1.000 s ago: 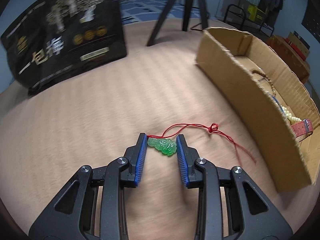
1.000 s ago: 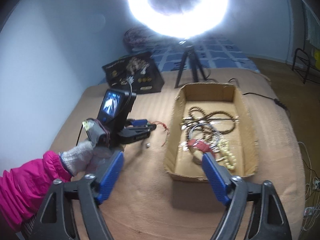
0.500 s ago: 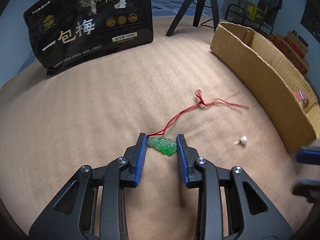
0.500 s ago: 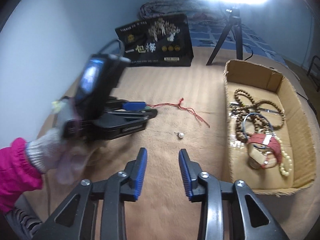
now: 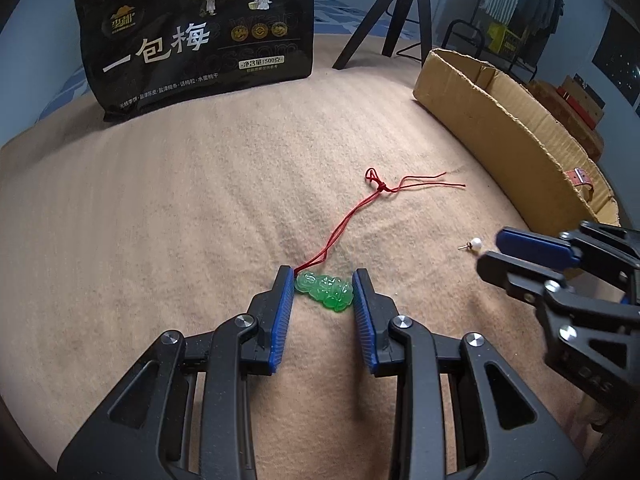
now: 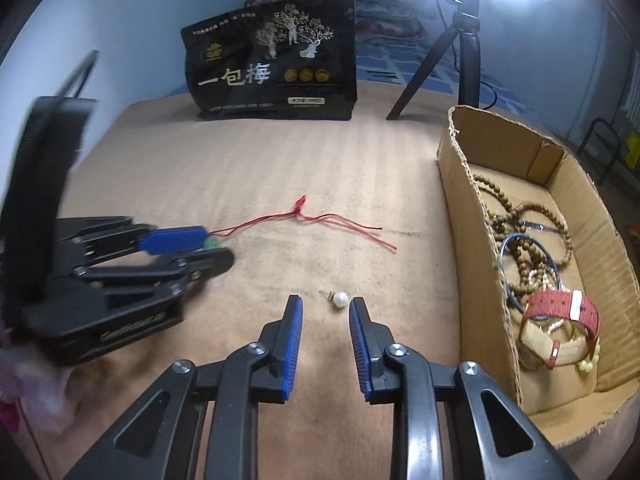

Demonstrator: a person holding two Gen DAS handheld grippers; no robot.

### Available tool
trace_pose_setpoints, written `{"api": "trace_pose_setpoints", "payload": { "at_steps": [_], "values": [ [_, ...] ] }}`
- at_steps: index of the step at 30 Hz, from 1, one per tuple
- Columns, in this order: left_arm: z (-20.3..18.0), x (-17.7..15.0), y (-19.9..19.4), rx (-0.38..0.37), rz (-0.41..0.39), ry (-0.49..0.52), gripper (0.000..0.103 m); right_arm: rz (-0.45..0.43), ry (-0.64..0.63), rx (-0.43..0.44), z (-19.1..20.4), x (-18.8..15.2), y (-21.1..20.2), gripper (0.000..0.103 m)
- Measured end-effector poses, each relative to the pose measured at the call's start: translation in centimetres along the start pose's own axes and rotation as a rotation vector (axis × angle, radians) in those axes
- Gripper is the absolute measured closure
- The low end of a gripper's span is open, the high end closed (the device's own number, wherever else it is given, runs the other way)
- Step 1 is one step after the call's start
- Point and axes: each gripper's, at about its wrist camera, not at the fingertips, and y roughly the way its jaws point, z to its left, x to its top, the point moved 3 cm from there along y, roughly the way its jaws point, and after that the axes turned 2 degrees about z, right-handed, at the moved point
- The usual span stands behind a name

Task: Organize jewelry
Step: 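Close left tool on the jade pendant while right tool closes on the pearl earring, then carry the jade pendant with left tool and earring with right tool over the box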

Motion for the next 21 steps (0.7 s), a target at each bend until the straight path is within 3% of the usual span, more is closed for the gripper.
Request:
{"api": "trace_pose_setpoints", "payload": {
  "at_steps": [11,15,21],
  "values": [
    [0.2,-0.4,-0.3,-0.005,0.0,-0.002,0.073,0.035,-0.022,-0.036,0.2,-0.3,1.5,0.087],
    [0.1,-0.4,-0.4,-0.002,0.001,-0.002,0.073,0.04,-0.026,-0.029,0.1,-0.2,1.7,0.096],
    [0.2,-0.4,-0.5,0.002,0.007,-0.012,0.073,0.034,-0.031,-0.021,0.0,-0.3,1.5,0.096]
  ]
}}
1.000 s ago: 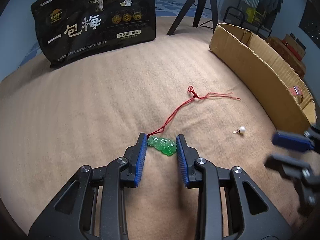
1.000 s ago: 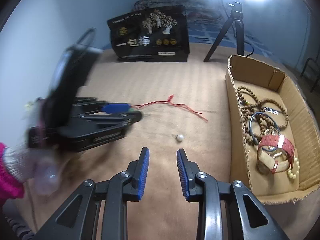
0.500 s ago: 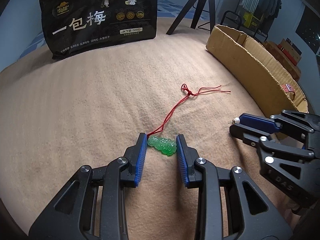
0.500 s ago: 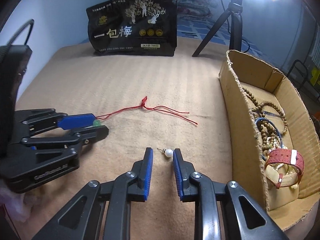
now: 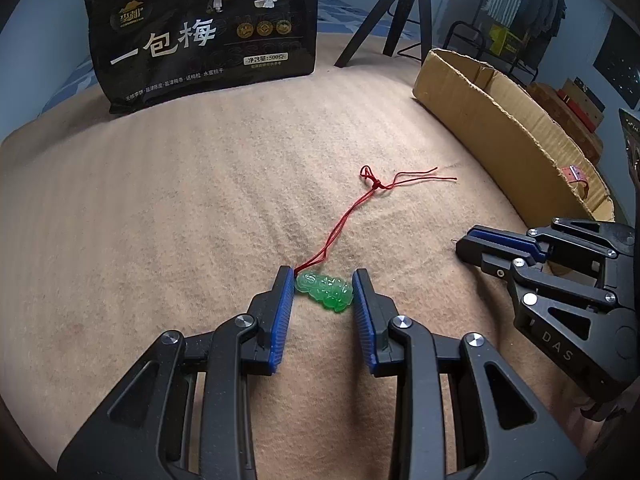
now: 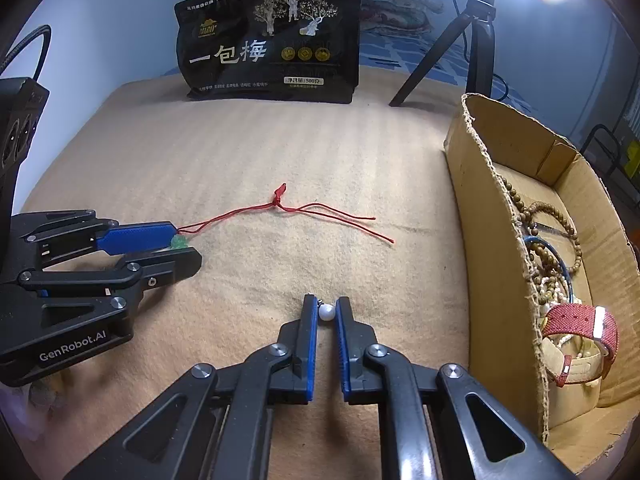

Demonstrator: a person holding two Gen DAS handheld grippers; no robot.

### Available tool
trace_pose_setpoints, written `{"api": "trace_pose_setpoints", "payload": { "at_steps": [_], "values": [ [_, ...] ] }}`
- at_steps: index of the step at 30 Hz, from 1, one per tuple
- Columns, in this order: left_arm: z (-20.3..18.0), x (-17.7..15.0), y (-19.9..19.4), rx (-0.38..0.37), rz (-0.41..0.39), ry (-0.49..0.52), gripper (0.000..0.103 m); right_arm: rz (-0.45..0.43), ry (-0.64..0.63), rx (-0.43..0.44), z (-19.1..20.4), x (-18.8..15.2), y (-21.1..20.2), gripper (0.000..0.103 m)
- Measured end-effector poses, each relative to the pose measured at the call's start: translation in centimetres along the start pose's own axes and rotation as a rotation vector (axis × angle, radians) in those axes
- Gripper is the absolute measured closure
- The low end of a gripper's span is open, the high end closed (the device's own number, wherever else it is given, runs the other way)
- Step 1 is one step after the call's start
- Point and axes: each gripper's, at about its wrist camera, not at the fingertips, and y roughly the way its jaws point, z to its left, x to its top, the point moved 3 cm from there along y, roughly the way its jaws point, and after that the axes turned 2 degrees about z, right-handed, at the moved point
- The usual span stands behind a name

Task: Organize jewelry
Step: 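Carry the jade pendant with left tool and earring with right tool over the box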

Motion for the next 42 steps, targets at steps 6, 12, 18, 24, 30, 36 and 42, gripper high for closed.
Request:
{"api": "trace_pose_setpoints", "payload": {
  "at_steps": [6,12,18,24,30,36,42],
  "values": [
    [0.2,-0.2,-0.9,0.021,0.005,-0.008,0.073,-0.007,-0.003,0.01,-0.1,0.0,-0.9,0.097],
    [0.3,-0.3,-2.6,0.029,-0.001,-0.029,0.074,-0.024,0.002,0.028,-0.4,-0.3,-2.4,0.097],
    [-0.3,0.4,-5.9,0.043,-0.045,-0.028,0.073,-0.05,-0.012,0.039,-0.5,-0.2,-4.6,0.097],
    [-1.5,1.3,-8.5,0.043,-0.073,-0.031,0.073,-0.077,-0.021,0.04,-1.4,0.1,-7.3,0.097],
    [-2.9,2.2,-10.7,0.039,-0.105,-0.041,0.074,-0.113,-0.021,0.043,-2.9,0.4,-10.3,0.097],
    [-4.2,3.5,-12.6,0.032,-0.139,-0.053,0.073,-0.147,-0.015,0.045,-5.1,0.4,-13.2,0.097],
    [-6.0,5.7,-14.1,0.014,-0.178,-0.053,0.073,-0.17,0.005,0.025,-8.2,0.2,-15.5,0.097]
  ]
}}
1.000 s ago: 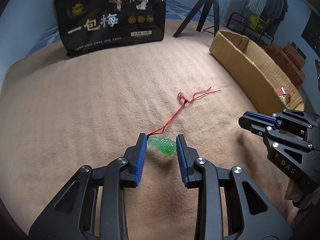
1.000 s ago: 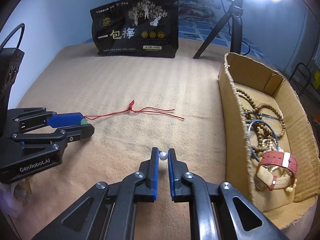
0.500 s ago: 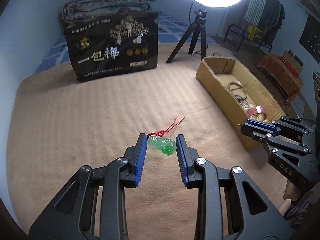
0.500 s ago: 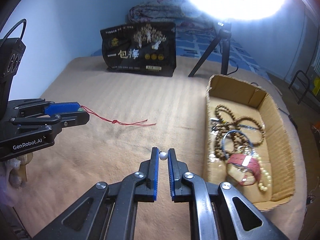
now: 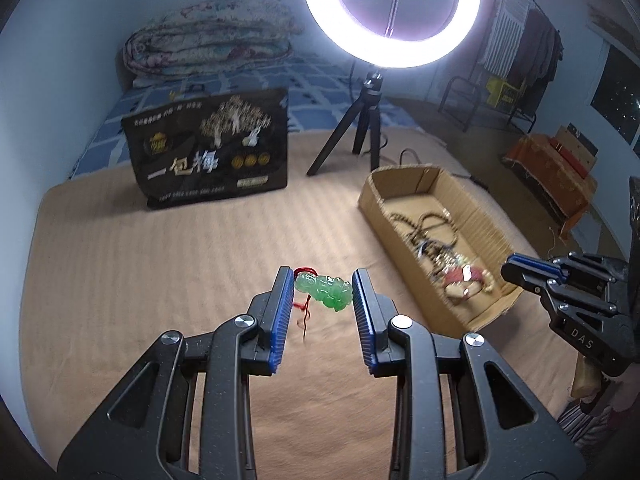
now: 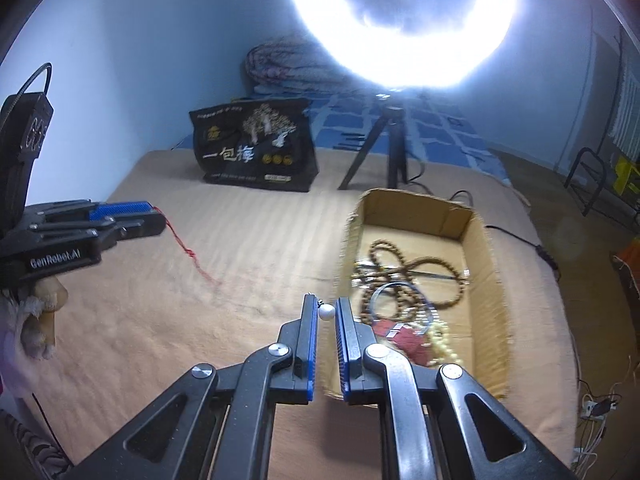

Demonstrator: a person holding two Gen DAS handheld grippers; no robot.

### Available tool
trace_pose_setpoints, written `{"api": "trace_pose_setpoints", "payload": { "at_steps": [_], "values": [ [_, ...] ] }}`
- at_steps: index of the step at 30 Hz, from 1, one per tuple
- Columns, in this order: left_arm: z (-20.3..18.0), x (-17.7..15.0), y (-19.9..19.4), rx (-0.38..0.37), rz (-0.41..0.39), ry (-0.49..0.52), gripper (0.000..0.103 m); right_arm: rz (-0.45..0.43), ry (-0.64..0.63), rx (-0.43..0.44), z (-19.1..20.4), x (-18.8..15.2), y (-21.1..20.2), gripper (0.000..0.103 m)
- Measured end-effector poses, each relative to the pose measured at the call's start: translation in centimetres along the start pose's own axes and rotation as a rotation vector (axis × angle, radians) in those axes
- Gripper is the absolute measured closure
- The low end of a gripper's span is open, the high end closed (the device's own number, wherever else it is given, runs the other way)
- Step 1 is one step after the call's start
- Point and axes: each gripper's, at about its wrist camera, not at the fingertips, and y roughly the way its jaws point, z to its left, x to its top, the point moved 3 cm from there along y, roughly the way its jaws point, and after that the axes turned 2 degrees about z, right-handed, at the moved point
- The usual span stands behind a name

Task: Organize jewelry
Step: 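Carry the jade pendant with left tool and earring with right tool over the box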

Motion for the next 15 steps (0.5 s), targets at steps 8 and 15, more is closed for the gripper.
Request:
{"api": "trace_pose_setpoints", "payload": {
  "at_steps": [8,15],
  "values": [
    [-3.2,3.1,-0.6,-0.031,-0.045,0.016,0.073,-0.018,0.036,-0.026,-4.2,0.2,-1.6,0.097],
    [-6.7,5.8,0.3,-0.054,-0.065,0.056,0.073,-0.02,0.083,-0.029,-7.1,0.1,-1.4,0.097]
  ]
}}
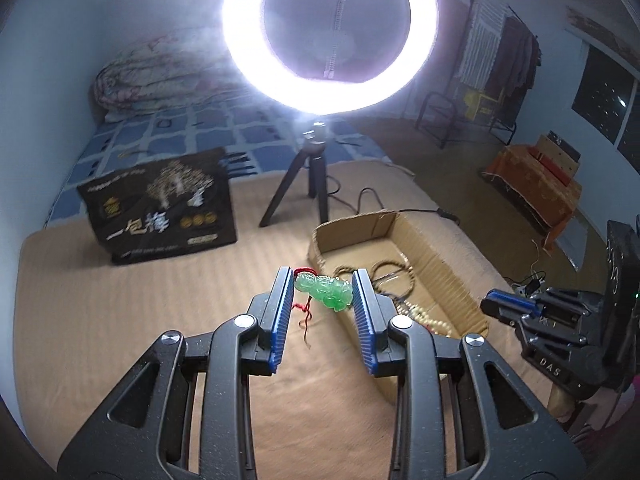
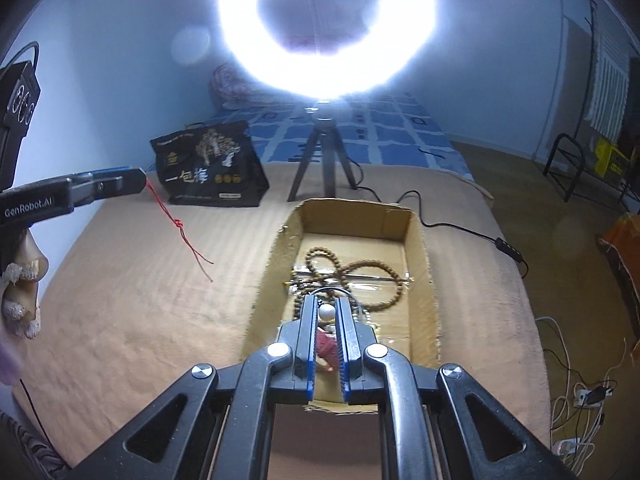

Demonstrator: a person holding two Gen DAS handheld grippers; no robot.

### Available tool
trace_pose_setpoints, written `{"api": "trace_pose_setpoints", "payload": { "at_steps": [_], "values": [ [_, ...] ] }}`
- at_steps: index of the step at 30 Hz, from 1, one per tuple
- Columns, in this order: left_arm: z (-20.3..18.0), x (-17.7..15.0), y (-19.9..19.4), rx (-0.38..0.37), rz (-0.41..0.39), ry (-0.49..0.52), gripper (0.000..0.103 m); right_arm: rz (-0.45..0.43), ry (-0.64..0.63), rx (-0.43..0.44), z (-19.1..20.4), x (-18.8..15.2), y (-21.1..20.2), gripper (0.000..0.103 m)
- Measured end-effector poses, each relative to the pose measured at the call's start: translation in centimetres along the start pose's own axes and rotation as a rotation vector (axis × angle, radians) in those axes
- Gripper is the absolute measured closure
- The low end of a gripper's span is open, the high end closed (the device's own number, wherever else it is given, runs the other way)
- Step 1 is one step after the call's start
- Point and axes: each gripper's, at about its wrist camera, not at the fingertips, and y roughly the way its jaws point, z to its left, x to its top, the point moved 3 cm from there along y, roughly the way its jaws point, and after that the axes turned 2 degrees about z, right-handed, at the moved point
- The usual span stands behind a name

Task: Organize jewelry
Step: 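Carry the jade pendant with left tool and earring with right tool over the box, then open left tool dropping the jade pendant while right tool releases the earring into the box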

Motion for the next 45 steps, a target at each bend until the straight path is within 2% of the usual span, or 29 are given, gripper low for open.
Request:
{"api": "trace_pose_setpoints", "payload": {
  "at_steps": [12,29,45],
  "values": [
    [-3.8,3.2,3.7,-0.05,-0.016,0.024,0.073,0.013,0.021,-0.017,-2.4,0.2,1.1,0.097],
    [-5.6,2.7,12.2,-0.021,0.071,-0.008,0.073,0.07,0.059,-0.007,-4.2,-0.1,3.9,0.096],
    [-6.2,2.6,14.1,-0.021,0.096,-0.004,0.073,0.098,0.074,0.007,-4.6,-0.3,5.2,0.096]
  ]
}}
